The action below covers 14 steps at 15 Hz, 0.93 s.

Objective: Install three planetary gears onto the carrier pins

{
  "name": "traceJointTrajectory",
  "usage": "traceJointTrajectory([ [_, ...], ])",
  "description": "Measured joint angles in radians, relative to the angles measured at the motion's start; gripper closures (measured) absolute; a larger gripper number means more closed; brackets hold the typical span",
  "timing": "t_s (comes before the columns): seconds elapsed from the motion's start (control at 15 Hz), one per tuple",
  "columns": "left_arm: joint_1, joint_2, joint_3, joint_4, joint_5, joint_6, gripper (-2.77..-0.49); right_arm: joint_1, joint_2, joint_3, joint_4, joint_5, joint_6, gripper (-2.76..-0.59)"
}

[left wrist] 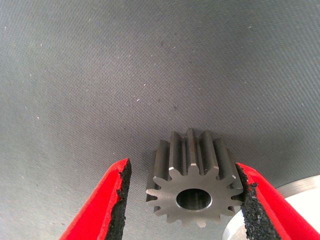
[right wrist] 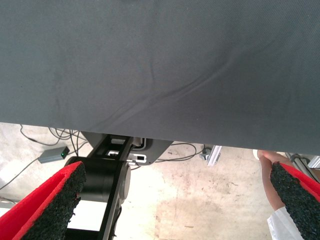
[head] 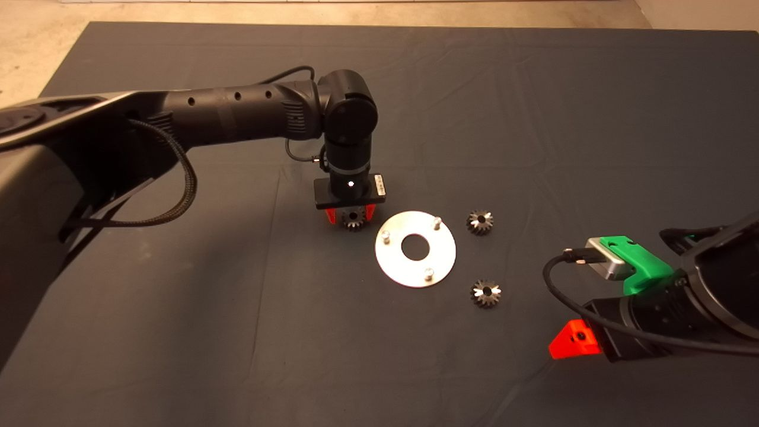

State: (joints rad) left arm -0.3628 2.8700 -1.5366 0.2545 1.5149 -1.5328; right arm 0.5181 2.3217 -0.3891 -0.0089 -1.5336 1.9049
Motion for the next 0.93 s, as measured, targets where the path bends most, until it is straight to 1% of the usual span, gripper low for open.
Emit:
traceJointTrajectory([
  [0.4,0.0,-0.008,-0.007,0.0,-0.003,-0.015,-1.34,0.0,0.0,0.0,0.0,0.0,0.0,-2.75],
  [0.47,0.0,-0.008,-0.008,0.0,-0.004,-0.016,-1.24,0.0,0.0,0.0,0.0,0.0,0.0,-2.75],
  [0.6,0.0,-0.008,-0.009,0.0,-0.004,-0.02,-1.22,0.0,0.0,0.0,0.0,0.0,0.0,-2.75],
  [0.73,0.0,-0.008,-0.009,0.0,-0.003,-0.02,-1.09,0.0,0.0,0.0,0.0,0.0,0.0,-2.75],
  [0.93,0.0,-0.011,-0.009,0.0,-0.004,-0.02,-1.07,0.0,0.0,0.0,0.0,0.0,0.0,-2.75],
])
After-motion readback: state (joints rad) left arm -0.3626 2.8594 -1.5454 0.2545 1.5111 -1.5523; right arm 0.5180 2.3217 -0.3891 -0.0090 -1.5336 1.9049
